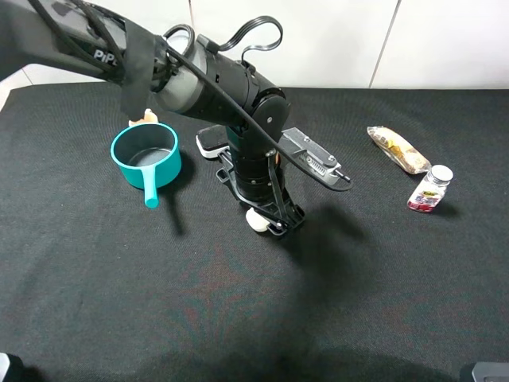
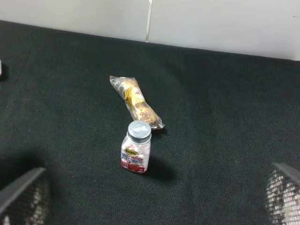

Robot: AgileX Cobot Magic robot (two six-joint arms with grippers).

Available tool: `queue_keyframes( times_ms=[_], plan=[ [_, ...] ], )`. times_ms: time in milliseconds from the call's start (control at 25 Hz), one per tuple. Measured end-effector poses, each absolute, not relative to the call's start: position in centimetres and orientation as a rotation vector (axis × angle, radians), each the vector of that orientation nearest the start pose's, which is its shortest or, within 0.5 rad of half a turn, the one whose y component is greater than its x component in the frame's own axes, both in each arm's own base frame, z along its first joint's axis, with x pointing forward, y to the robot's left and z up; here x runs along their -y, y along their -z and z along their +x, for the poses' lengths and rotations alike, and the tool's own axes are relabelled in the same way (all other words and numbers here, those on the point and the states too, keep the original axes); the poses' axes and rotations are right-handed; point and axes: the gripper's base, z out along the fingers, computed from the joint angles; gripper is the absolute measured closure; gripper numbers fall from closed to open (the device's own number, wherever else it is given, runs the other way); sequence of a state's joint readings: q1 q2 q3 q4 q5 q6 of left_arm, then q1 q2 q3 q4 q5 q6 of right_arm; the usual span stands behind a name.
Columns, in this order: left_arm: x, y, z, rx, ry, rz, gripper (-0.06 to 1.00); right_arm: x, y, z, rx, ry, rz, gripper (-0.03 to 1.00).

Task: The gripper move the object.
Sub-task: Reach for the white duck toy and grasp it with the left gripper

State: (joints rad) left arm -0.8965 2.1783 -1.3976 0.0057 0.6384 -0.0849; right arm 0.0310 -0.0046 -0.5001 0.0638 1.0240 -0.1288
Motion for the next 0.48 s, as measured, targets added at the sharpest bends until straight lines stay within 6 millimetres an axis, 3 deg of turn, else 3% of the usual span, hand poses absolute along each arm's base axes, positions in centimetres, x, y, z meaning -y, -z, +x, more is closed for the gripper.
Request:
queue_keyframes(
  times_ms=[480],
  plan=[
    [32.69, -10.04, 26.17, -2.709, 0.142, 1.17, 0.1, -0.48, -28.04, -0.44, -1.995, -0.013, -0.161, 0.27]
  ],
)
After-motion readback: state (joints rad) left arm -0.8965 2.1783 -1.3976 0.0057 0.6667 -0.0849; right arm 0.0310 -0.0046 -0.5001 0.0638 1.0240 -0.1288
